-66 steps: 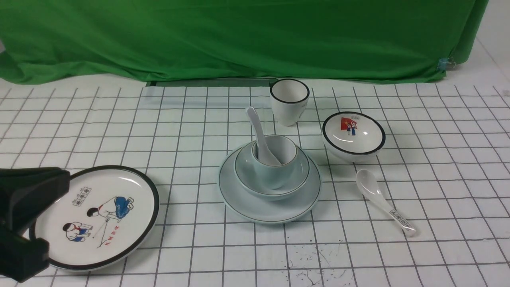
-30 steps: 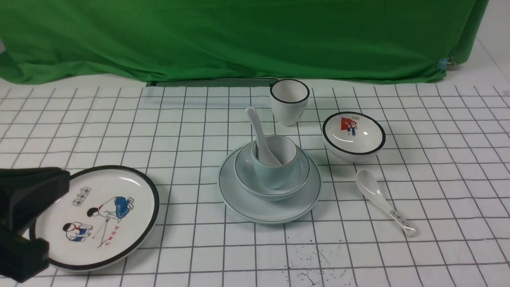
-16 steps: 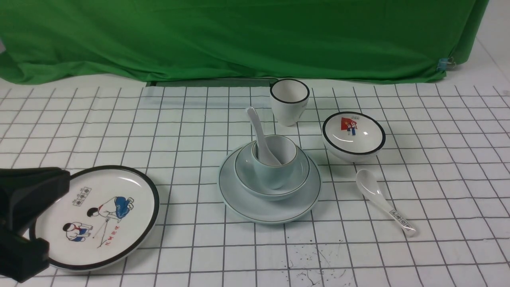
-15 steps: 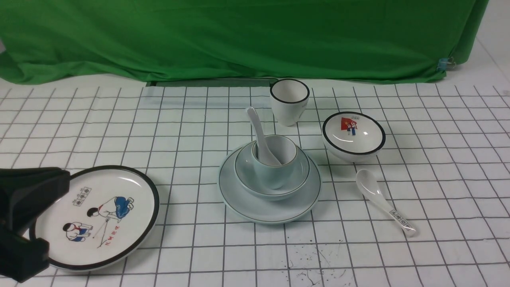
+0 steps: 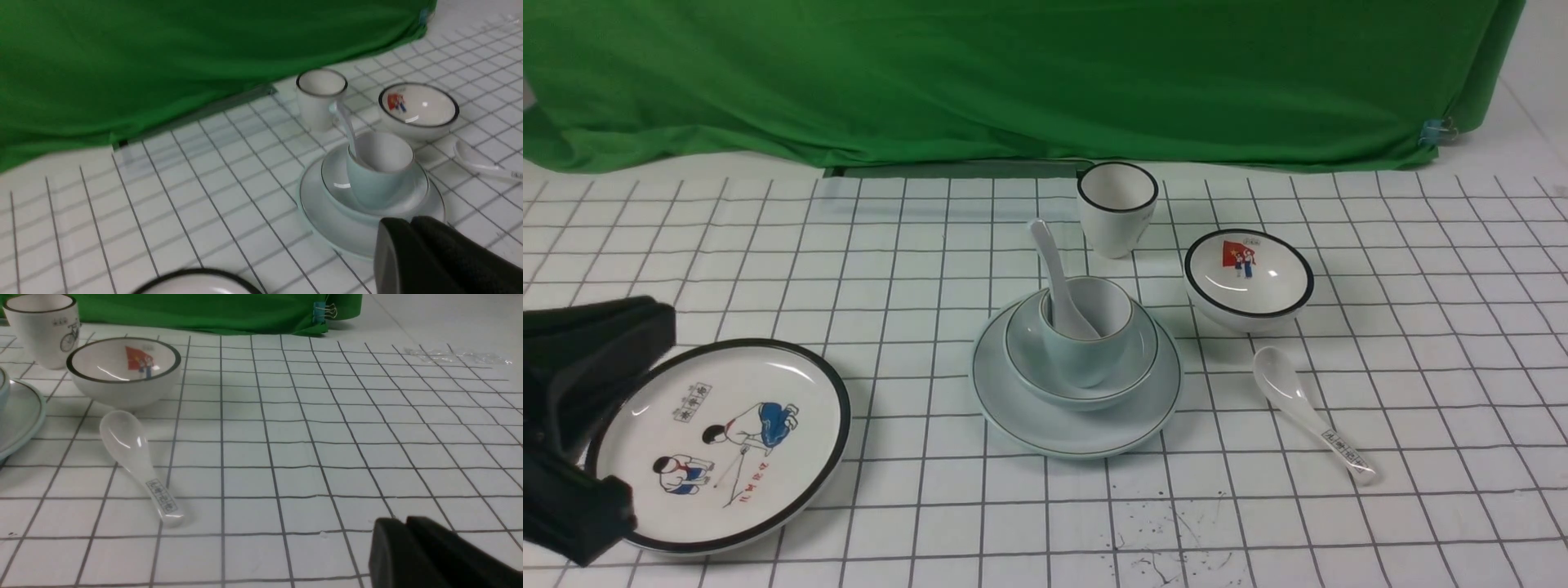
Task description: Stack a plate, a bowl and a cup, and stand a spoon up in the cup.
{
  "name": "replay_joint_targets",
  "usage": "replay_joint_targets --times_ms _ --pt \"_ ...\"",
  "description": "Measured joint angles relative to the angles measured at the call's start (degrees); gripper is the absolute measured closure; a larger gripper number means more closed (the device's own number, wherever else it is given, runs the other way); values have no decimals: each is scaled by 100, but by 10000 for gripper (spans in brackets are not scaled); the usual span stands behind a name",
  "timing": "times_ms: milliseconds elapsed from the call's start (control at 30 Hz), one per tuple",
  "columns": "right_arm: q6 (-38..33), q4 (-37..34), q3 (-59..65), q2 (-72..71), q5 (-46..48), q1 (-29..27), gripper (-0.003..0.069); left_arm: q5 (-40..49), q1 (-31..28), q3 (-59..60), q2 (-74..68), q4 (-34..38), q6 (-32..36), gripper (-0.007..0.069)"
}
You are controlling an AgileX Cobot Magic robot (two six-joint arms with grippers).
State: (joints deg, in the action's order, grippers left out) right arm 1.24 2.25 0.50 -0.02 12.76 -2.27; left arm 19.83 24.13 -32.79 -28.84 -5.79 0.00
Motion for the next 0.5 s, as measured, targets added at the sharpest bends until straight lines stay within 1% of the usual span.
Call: replay_joint_targets --times_ms 67,100,133,167,200,233,300,333,367,400,433,500 --pt "0 0 0 0 0 0 582 -1119 -445 712 403 166 211 655" --pt "0 0 0 0 0 0 579 -1404 -674 945 545 233 238 655" --pt "0 0 0 0 0 0 579 -1538 -771 1061 619 263 251 655" --pt "0 0 0 0 0 0 576 -1983 -1219 1621 1002 414 278 655" --pt "0 0 0 0 0 0 576 -1983 -1269 1621 1042 414 278 655" --pt "0 0 0 0 0 0 574 -2063 -1611 2033 1331 527 290 655" --pt "0 0 0 0 7 0 570 -2070 -2106 2493 1740 685 301 655" --pt "0 0 0 0 7 0 570 -2064 -2149 2535 1780 701 301 655" --pt "0 0 0 0 7 0 566 -1983 -2434 2866 2133 768 306 655" --pt "0 0 0 0 7 0 565 -1983 -2494 2898 2172 774 305 655" --pt "0 0 0 0 7 0 559 -1875 -2689 3159 2495 823 307 655" --pt "0 0 0 0 7 0 557 -1662 -2802 3257 2690 872 307 655"
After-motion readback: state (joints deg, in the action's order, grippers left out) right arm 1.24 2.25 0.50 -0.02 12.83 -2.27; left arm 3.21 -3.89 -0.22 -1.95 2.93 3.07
